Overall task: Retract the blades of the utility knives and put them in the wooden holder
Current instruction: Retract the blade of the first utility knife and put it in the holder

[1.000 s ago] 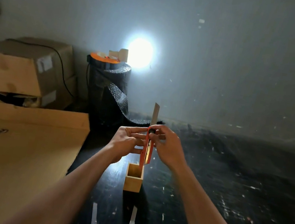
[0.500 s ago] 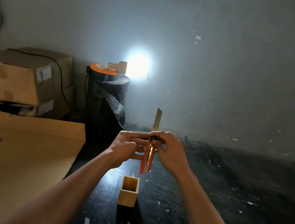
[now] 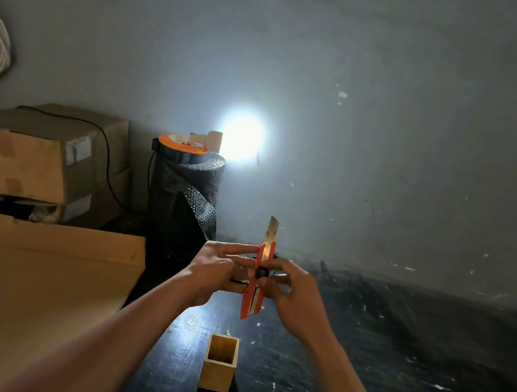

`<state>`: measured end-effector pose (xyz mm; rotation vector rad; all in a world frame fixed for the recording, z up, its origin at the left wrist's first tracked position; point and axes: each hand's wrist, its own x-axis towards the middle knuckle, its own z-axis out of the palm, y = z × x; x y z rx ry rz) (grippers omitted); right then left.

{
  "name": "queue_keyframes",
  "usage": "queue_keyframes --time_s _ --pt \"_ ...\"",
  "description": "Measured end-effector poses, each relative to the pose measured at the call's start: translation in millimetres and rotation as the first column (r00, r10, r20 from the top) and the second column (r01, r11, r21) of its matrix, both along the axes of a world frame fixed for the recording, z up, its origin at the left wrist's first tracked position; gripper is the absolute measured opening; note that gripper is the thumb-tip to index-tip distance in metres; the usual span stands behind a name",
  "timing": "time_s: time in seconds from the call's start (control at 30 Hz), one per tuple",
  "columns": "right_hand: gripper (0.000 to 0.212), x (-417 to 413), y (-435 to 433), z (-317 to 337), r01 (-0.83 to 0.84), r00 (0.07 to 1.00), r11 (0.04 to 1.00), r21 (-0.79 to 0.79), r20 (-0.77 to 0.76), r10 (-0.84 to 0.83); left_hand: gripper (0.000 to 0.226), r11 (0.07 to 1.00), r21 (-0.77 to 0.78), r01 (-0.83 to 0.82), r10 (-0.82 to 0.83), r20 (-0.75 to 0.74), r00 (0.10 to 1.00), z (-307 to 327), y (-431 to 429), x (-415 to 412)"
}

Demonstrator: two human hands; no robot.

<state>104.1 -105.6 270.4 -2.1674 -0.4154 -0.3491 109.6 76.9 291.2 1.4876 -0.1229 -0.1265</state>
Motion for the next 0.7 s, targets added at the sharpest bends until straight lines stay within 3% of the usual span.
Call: queue_keyframes --time_s 0.37,0.7 --pt "0.041 -22 3 2 -0.049 0.999 0.999 -0.011 0.003 0.049 0.043 0.999 -0.043 -0.032 0.032 -0.002 1.000 11 -6 1" --pt "0.036 -34 9 -4 0.051 0.998 0.999 0.007 -0.022 -0.051 0.048 0.997 -0.015 -0.079 0.080 0.033 0.996 15 -12 -1"
